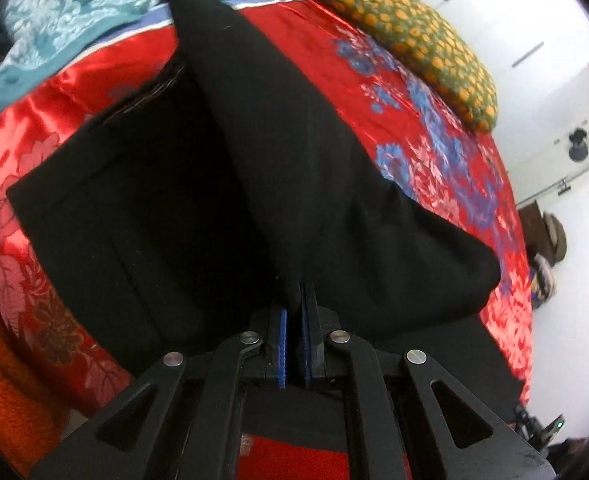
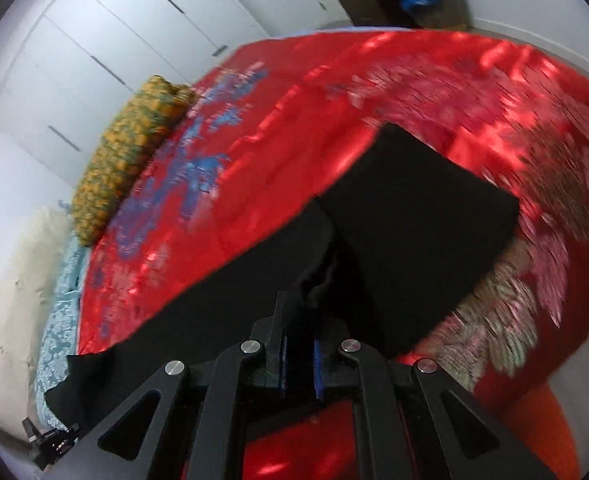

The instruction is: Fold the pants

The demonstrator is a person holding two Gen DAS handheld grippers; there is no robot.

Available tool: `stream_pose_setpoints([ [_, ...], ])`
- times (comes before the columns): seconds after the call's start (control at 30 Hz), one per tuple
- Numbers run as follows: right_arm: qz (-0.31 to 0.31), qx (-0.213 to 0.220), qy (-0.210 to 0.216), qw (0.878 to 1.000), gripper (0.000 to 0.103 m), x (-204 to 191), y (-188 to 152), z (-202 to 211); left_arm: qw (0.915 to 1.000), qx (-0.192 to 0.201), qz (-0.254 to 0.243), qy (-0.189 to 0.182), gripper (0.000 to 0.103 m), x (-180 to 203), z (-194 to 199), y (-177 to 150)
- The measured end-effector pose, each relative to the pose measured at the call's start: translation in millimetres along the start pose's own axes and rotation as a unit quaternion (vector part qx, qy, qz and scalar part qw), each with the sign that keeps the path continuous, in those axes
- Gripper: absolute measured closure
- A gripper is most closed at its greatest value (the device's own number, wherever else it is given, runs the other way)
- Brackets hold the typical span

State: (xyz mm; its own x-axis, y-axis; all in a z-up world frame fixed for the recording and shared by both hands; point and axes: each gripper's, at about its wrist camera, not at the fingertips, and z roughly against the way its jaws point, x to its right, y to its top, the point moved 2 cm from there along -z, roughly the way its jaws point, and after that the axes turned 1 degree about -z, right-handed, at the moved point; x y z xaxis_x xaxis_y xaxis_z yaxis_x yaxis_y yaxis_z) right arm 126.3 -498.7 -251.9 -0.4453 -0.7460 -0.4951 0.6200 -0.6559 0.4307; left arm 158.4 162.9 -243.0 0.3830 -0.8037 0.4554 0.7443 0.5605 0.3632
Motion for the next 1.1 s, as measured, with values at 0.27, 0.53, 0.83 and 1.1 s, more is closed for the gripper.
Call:
stream_pose_setpoints([
  [0.27,0.115,0.048,-0.014,0.992,0.094,-38,49,35,0.9983,0.024,-0.016,-0.051,0.099,31,26,-6],
  [0.53,0.041,-0.030,-0.106,0.993,0.094,41,41,15,0.9966,-0.070,-0.041,-0.013,0.099,25,-12,-60],
  [0.83,0.135,0.026,-0.107,0.985,0.094,8,57,30,0.9956,-0.054,-0.076,-0.013,0.099,43,-8,-57],
  [1.1,0.106,-0.024,-0.149,0.983,0.094,33,55,10,0.9930,-0.085,-0.082,0.003,0.099,35,-17,-69],
])
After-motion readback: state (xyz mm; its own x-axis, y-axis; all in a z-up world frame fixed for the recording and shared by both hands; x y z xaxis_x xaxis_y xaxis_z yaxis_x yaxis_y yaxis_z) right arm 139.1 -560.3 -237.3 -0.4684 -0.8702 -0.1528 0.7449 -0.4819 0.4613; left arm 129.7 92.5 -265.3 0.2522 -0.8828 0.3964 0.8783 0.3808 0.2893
